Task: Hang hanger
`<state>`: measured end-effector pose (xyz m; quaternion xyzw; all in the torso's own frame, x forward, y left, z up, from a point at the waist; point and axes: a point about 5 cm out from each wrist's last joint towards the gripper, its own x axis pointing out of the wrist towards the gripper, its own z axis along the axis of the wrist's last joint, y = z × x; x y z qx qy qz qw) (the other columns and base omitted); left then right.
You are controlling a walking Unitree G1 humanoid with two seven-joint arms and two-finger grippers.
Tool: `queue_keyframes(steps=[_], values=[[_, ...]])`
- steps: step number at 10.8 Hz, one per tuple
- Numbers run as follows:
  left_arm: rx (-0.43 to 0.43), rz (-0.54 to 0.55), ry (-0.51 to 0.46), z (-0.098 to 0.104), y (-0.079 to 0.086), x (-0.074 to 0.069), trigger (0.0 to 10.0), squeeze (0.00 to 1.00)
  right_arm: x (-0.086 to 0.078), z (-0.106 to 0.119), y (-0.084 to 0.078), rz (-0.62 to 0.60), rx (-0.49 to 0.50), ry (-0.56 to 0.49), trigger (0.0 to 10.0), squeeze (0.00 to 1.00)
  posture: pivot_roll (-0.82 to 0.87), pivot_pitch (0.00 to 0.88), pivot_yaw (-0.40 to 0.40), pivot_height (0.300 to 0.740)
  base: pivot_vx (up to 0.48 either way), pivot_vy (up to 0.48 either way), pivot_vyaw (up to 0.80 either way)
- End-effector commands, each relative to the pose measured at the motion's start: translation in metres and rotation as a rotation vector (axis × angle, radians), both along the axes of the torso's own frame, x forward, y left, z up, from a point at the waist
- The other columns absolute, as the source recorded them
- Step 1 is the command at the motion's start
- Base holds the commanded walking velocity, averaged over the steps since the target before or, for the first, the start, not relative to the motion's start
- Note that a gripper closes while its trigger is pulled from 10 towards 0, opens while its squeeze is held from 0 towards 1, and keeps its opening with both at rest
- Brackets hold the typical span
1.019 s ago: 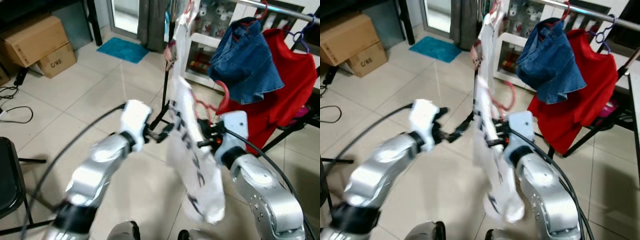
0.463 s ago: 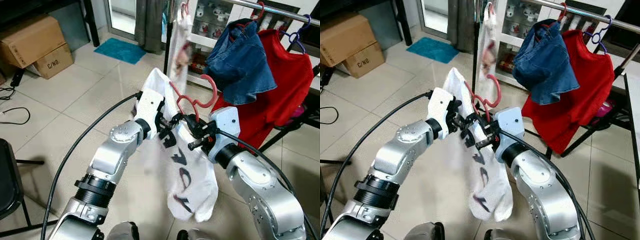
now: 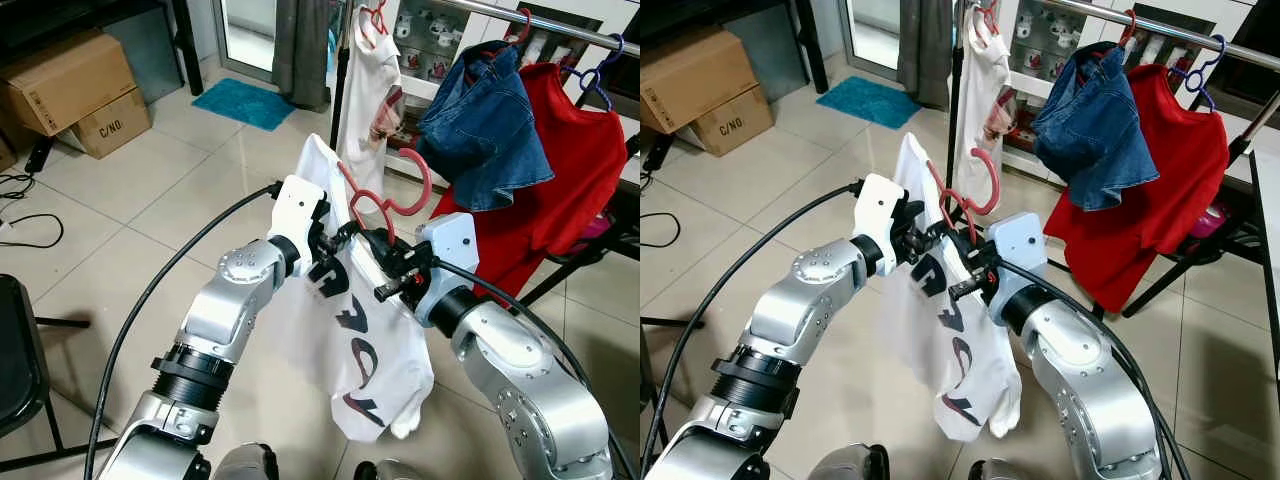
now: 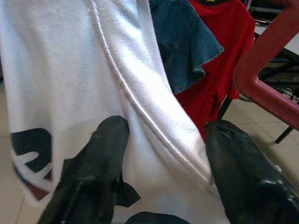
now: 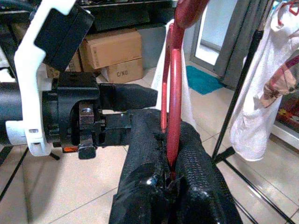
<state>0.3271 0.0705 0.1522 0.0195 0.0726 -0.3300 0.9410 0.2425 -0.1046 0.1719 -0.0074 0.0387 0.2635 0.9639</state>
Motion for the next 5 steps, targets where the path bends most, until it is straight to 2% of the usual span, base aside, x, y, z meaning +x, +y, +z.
queue_keyframes(steps=[1, 5], values=[[-0.001, -0.006, -0.014, 0.003, -0.0027, 0.0018, 0.0, 0.0, 0.0018, 0.0129, -0.0012, 0.0, 0.022, -0.066, 0.0, 0.0, 0.01, 0.053, -0.059, 0.74, 0.0, 0.0, 0.0], [-0.005, -0.004, -0.02, 0.0042, -0.0023, 0.003, 0.0, 0.0, 0.0029, 0.0131, -0.0024, -0.01, 0.029, -0.067, 0.0, 0.0, 0.02, 0.055, -0.059, 0.74, 0.0, 0.0, 0.0]])
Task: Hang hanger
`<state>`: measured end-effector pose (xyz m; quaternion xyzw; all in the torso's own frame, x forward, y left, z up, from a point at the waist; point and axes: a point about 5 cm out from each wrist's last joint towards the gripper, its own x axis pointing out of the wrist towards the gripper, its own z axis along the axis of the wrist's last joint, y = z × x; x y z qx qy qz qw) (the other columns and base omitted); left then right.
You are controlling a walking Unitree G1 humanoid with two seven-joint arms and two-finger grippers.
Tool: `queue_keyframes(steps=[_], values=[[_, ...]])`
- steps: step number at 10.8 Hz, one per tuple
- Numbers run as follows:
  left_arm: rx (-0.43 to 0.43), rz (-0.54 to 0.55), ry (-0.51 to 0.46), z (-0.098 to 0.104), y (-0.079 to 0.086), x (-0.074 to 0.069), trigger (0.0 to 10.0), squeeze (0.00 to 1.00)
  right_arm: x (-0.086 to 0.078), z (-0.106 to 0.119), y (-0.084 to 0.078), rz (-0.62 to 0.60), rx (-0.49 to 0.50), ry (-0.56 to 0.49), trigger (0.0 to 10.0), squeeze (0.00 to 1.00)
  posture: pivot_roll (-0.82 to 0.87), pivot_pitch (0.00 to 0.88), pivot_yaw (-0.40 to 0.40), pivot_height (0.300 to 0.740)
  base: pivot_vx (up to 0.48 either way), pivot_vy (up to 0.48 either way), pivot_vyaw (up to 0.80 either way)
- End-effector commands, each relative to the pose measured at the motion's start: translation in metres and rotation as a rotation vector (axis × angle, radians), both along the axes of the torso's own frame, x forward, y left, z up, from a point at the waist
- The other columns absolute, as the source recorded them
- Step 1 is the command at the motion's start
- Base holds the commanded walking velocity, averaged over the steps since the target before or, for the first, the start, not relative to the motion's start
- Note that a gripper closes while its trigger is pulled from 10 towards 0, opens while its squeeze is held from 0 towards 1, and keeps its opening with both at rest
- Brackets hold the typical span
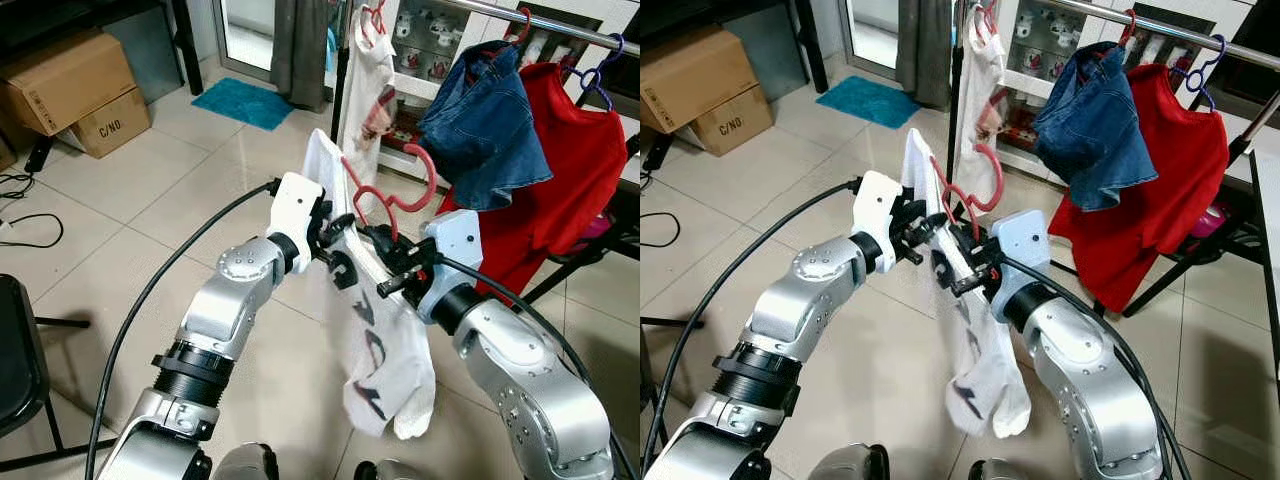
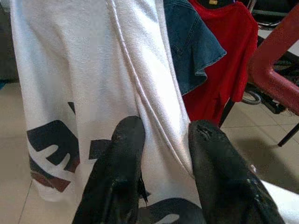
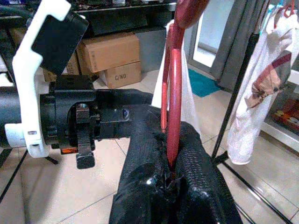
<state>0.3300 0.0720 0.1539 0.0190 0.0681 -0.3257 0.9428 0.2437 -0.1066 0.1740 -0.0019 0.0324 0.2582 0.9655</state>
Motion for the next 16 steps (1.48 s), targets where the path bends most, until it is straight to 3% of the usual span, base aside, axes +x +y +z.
queue_keyframes(steps=[1, 7, 10, 13, 14, 16], values=[[-0.002, -0.014, -0.012, 0.002, -0.004, 0.0, 0.0, 0.0, 0.002, 0.011, -0.001, -0.001, 0.017, -0.056, 0.0, 0.0, 0.02, 0.056, -0.058, 0.74, 0.0, 0.0, 0.0], [-0.004, -0.021, -0.021, 0.004, -0.003, 0.0, 0.0, 0.0, 0.004, 0.008, -0.004, -0.033, 0.014, -0.042, 0.0, 0.0, 0.02, 0.063, -0.055, 0.74, 0.0, 0.0, 0.0], [0.008, -0.023, -0.05, 0.009, 0.0, -0.003, 0.0, 0.0, 0.008, 0.001, -0.019, -0.14, -0.023, -0.003, 0.0, 0.0, 0.02, 0.07, -0.052, 0.74, 0.0, 0.0, 0.0], [0.02, -0.013, -0.096, 0.023, 0.012, -0.013, 0.0, 0.0, 0.014, -0.006, -0.034, -0.21, -0.069, 0.024, 0.0, 0.0, 0.02, 0.07, -0.042, 0.74, 0.0, 0.0, 0.0], [0.032, 0.016, -0.118, 0.026, 0.019, -0.017, 0.0, 0.0, 0.014, -0.008, -0.036, -0.214, -0.079, 0.033, 0.0, 0.0, 0.02, 0.07, -0.04, 0.74, 0.0, 0.0, 0.0], [-0.011, 0.143, -0.223, 0.048, 0.037, -0.011, 0.0, 0.0, 0.011, -0.017, -0.036, -0.15, -0.138, 0.072, 0.0, 0.0, 0.03, 0.068, -0.039, 0.74, 0.0, 0.0, 0.0]])
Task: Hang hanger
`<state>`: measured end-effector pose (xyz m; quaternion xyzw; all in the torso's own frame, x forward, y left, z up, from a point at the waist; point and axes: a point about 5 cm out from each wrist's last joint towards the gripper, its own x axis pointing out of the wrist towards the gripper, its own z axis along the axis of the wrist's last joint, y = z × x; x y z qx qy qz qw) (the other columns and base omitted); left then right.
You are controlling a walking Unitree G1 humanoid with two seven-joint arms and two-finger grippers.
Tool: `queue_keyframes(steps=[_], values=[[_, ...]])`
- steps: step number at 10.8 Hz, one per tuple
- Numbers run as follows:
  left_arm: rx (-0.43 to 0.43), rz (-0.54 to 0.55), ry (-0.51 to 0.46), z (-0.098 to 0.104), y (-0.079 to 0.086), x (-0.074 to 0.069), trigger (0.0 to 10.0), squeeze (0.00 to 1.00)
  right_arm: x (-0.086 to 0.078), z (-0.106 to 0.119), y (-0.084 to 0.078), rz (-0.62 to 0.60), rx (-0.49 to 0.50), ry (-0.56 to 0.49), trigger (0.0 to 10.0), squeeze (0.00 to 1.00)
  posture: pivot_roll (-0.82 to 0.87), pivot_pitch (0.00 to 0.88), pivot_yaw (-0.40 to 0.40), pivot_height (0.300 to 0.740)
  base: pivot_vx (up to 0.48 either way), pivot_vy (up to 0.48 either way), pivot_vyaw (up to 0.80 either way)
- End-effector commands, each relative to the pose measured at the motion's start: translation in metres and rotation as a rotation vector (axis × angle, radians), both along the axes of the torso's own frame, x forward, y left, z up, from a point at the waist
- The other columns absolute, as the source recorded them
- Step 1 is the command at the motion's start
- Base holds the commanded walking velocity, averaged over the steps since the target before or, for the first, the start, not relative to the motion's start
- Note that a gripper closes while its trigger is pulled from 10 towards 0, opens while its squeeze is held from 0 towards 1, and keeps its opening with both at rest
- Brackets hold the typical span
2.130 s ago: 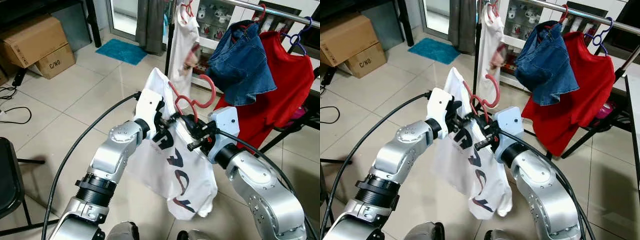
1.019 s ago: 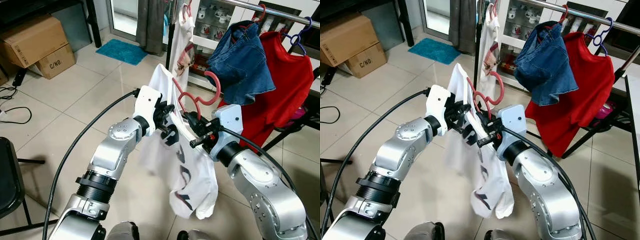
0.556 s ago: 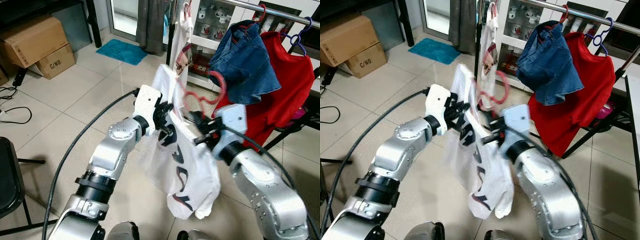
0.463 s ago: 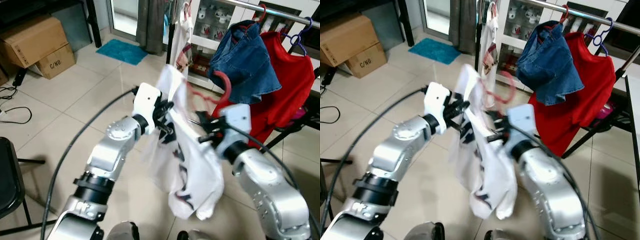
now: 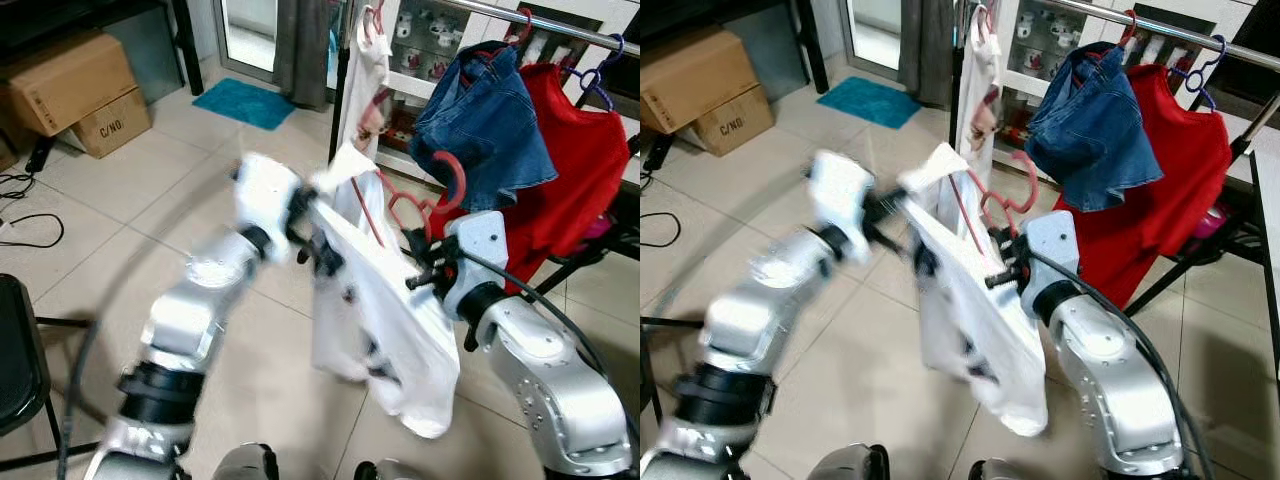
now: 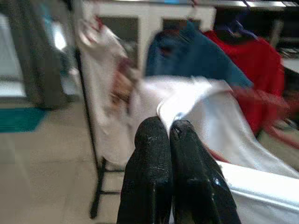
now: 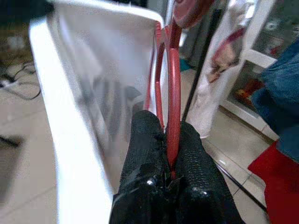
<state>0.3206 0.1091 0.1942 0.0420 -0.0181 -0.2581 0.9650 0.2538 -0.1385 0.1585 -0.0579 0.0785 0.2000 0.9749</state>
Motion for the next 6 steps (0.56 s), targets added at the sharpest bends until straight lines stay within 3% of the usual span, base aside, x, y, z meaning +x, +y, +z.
queue_keyframes(steps=[1, 4, 6], values=[[0.007, 0.083, -0.098, 0.021, 0.014, 0.008, 0.0, 0.0, -0.004, -0.003, -0.003, 0.047, -0.015, 0.018, 0.0, 0.0, 0.03, 0.065, -0.04, 0.74, 0.0, 0.0, 0.0], [0.13, 0.292, -0.206, 0.053, 0.063, 0.04, 0.0, 0.0, -0.022, 0.008, -0.016, 0.27, -0.026, 0.018, 0.0, 0.0, 0.02, 0.053, -0.025, 0.74, 0.0, 0.0, 0.0], [0.204, 0.417, -0.221, 0.066, 0.097, 0.059, 0.0, 0.0, -0.037, 0.016, -0.022, 0.394, 0.057, 0.034, 0.0, 0.0, 0.01, 0.045, -0.018, 0.74, 0.0, 0.0, 0.0]])
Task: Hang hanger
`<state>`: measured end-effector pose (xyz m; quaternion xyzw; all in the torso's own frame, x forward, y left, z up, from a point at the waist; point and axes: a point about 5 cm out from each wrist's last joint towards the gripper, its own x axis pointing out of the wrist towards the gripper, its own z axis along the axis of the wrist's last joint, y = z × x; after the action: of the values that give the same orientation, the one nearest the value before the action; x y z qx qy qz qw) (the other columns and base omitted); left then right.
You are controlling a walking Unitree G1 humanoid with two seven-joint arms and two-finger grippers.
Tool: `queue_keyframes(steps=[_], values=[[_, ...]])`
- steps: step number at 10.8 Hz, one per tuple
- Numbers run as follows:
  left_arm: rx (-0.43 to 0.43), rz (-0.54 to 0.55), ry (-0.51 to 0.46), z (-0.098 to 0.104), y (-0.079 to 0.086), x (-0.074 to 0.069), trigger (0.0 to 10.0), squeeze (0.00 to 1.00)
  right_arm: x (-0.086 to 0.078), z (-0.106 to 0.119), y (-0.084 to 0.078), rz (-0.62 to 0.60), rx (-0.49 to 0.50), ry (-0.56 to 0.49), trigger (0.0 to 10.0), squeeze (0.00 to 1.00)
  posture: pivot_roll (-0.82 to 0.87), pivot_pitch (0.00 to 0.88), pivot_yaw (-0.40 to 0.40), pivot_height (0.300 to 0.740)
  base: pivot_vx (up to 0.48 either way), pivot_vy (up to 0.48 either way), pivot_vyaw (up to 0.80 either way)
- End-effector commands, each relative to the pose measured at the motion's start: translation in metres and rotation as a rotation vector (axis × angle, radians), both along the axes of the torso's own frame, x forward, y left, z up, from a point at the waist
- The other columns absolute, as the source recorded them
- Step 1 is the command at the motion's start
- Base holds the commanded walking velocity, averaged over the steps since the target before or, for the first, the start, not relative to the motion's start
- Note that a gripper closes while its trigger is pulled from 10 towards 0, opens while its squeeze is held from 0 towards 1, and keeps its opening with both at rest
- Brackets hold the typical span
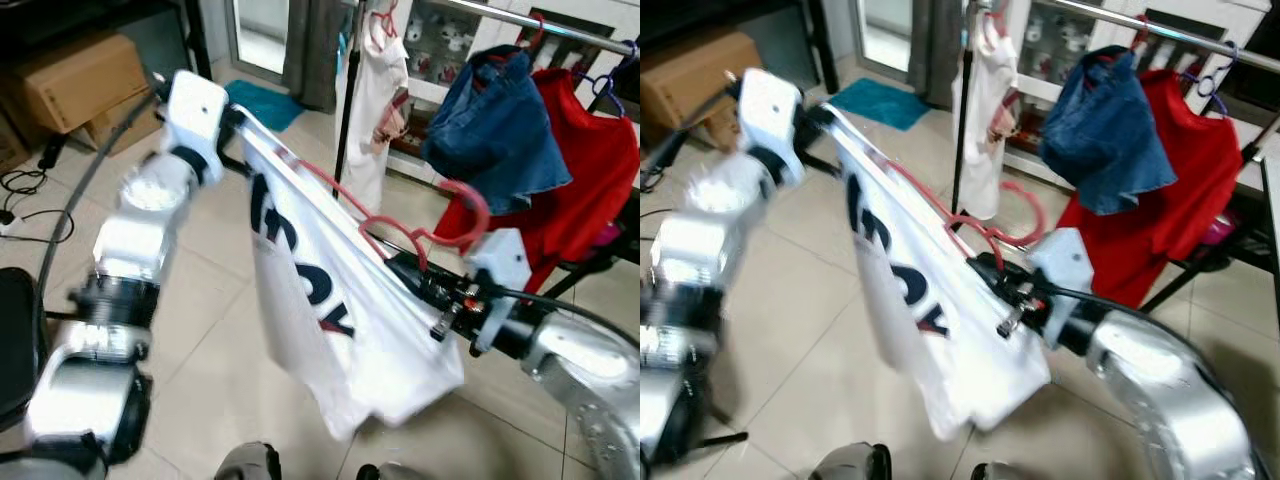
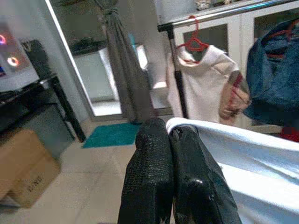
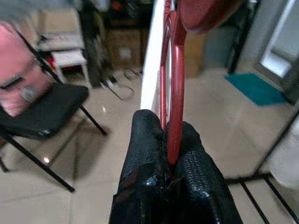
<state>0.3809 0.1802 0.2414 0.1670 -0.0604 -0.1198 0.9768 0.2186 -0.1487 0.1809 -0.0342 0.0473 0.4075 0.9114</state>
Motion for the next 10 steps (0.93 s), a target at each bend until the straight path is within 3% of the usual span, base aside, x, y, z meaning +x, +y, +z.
queue_keyframes(steps=[1, 3, 6, 8, 10], values=[[-0.01, 0.159, -0.086, 0.021, 0.032, 0.002, 0.0, 0.0, -0.005, -0.006, -0.012, -0.015, -0.022, 0.053, 0.0, 0.0, 0.01, 0.045, -0.019, 0.74, 0.0, 0.0, 0.0], [-0.05, 0.161, -0.069, 0.017, 0.036, 0.008, 0.0, 0.0, -0.006, -0.008, -0.009, -0.006, 0.012, 0.07, 0.0, 0.0, 0.02, 0.044, -0.021, 0.74, 0.0, 0.0, 0.0], [-0.118, 0.101, 0.007, -0.009, 0.022, 0.011, 0.0, 0.0, 0.005, -0.006, -0.007, -0.099, 0.143, 0.069, 0.0, 0.0, 0.02, 0.041, -0.03, 0.74, 0.0, 0.0, 0.0], [-0.171, 0.155, 0.039, -0.022, 0.03, 0.012, 0.0, 0.0, 0.004, -0.002, -0.005, -0.089, 0.219, 0.068, 0.0, 0.0, 0.02, 0.04, -0.031, 0.74, 0.0, 0.0, 0.0], [-0.186, 0.163, 0.068, -0.031, 0.036, 0.011, 0.0, 0.0, 0.004, -0.001, -0.008, -0.1, 0.217, 0.065, 0.0, 0.0, 0.01, 0.038, -0.026, 0.74, 0.0, 0.0, 0.0]])
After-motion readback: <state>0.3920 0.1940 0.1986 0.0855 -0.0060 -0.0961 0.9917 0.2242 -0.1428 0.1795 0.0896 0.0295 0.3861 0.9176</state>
